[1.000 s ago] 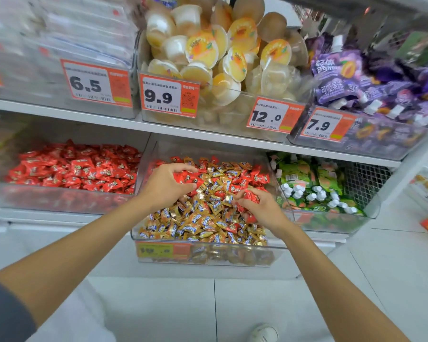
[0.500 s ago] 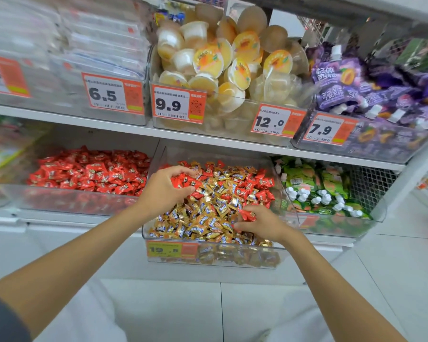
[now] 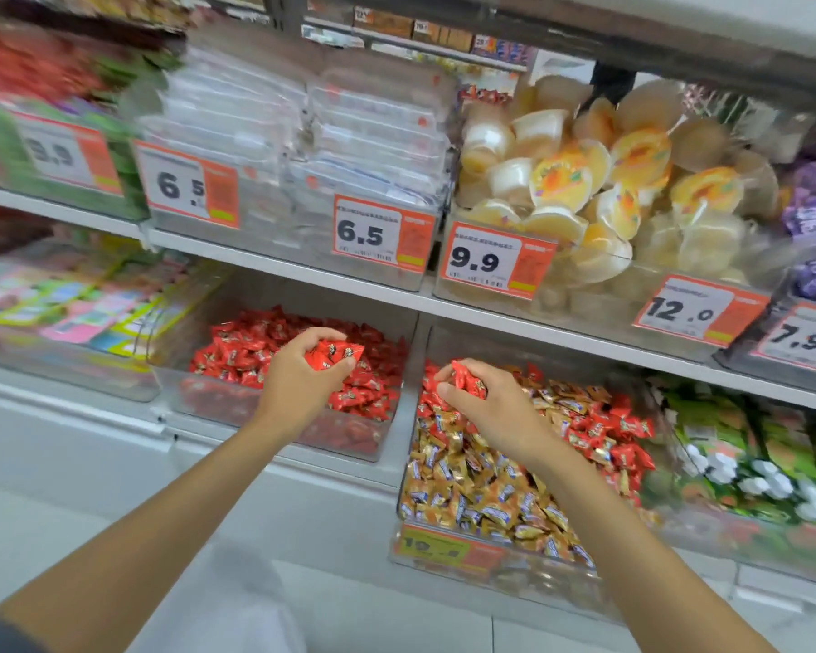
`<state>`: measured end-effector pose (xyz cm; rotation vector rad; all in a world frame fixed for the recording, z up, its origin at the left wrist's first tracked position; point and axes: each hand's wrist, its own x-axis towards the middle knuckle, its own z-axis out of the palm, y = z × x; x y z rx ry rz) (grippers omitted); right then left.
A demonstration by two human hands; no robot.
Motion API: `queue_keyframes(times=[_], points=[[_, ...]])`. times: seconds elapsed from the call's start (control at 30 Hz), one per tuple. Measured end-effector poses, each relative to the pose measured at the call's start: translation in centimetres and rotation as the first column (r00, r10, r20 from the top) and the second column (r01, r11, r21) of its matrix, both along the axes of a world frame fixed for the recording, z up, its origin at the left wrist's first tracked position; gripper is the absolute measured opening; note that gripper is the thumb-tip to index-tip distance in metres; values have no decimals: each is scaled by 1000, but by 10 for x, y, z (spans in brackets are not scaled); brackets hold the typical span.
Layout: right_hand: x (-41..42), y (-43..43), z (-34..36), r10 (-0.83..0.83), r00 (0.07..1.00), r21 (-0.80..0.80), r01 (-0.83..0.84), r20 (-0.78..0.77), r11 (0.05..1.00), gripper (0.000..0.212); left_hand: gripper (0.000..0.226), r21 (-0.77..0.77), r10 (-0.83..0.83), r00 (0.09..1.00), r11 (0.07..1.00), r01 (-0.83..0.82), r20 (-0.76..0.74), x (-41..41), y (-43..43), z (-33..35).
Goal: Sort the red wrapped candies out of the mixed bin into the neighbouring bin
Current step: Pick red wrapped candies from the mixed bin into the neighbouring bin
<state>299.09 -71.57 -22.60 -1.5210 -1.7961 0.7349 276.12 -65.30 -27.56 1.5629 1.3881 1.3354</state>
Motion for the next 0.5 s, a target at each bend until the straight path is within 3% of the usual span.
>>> queue_keyframes(times=[0.17,0.23,0.33,0.4,0.5], points=[[-78,80,-14,30,997,93,-37,74,995,13,39,-22,193,978,981,-195,-76,-67,56,-11],[-100,109,-24,51,988,102,-66,143,993,34,66,-109,132,983,983,-146,-128,-84,79,-15],[-115,144,-42,221,965,-129,-203,144,971,86,117,-319,-108,949,948,8,-296,-102,99,-23],[-114,160,-53,272,936,-202,-229,223,952,110,123,-373,-174,876,928,-7,-449,-113,105,-28],[-103,164,-59,256,926,-159,-218,278,963,111,110,-280,-129,897,960,6,-423,-126,106,-38]])
